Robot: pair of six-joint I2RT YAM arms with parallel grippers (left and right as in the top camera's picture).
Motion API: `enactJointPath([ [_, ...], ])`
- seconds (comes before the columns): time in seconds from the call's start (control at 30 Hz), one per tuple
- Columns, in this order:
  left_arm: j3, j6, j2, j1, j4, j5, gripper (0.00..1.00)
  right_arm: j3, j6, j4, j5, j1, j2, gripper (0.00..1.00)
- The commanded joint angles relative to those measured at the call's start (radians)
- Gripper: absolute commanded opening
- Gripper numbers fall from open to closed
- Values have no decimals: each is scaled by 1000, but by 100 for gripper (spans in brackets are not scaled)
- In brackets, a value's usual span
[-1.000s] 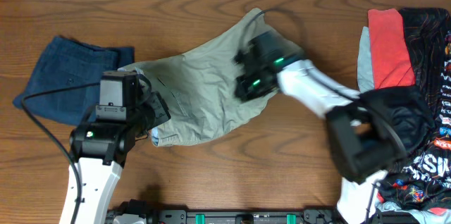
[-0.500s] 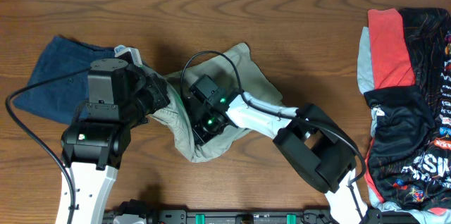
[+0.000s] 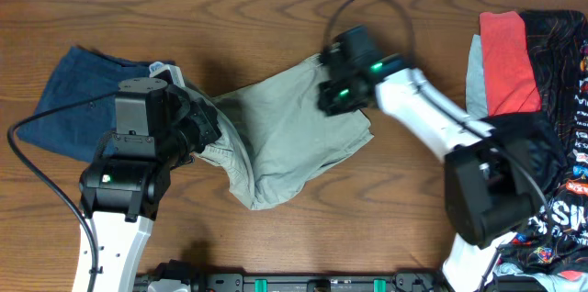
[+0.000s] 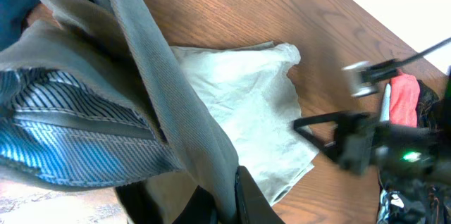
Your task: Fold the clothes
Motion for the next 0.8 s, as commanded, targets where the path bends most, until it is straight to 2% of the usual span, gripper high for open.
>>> enactJointPath([
  [0.0, 34, 2, 6, 0, 5, -8, 6, 0, -46, -41, 39, -55, 25, 11],
  [0.23, 34, -40, 63, -2, 17, 6, 6, -1, -61, -74, 97, -89, 94, 9],
  [0.43, 34, -61, 135, -26, 127, 126, 6, -1, -67, -122, 183, -86, 142, 8],
  [0.6, 34, -145, 204, -95, 213, 134, 6, -2, -67, -156, 203, -86, 179, 7],
  [0.77, 34, -156, 288, -203, 332, 134, 6, -6, -67, -166, 203, -84, 186, 6],
])
